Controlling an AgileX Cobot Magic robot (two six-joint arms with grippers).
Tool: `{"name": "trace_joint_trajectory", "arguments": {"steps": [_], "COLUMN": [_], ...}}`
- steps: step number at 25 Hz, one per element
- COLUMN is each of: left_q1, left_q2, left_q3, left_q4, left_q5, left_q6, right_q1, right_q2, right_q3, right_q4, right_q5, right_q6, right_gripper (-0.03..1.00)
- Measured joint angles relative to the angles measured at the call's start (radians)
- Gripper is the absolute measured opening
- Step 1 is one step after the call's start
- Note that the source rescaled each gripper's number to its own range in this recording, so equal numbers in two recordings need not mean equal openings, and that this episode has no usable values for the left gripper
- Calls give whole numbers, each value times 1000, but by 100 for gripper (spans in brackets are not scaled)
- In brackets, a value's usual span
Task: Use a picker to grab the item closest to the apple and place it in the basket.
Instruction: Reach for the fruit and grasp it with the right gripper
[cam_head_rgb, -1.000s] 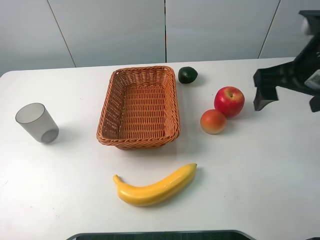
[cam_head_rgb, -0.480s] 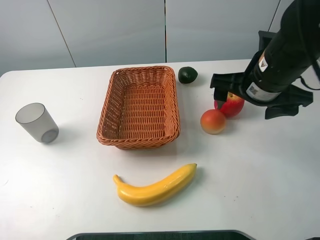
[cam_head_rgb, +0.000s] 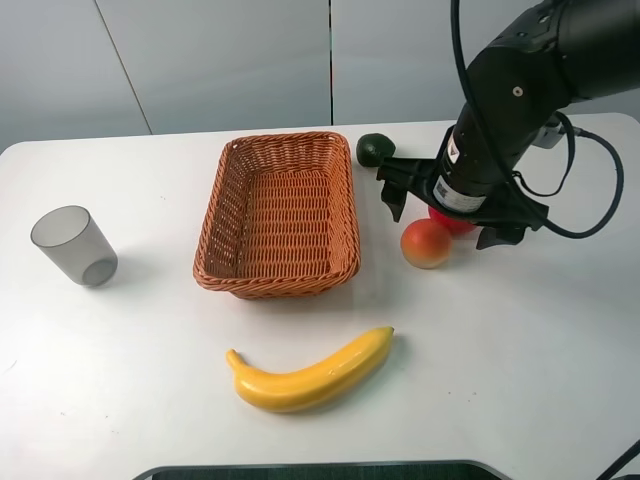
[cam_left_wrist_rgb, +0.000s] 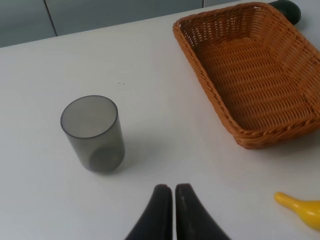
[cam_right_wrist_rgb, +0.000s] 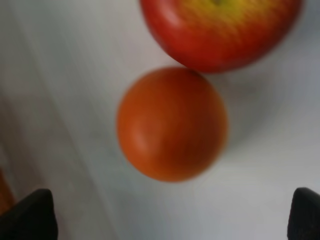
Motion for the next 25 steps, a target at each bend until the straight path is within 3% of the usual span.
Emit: {"name": "trace_joint_trajectory", "arguments": {"steps": [12, 25], "left_q1": [0, 0], "left_q2": [0, 0], "left_q3": [0, 0], "left_q4": [0, 0], "left_q5": [0, 0], "left_q6": [0, 0], "right_q1": [0, 0], "right_q2": [124, 193], "right_q3": [-24, -43], "right_q4": [-60, -96], "right_q5": [-28, -76], "right_q6": [156, 205], "right_gripper": [100, 100]}}
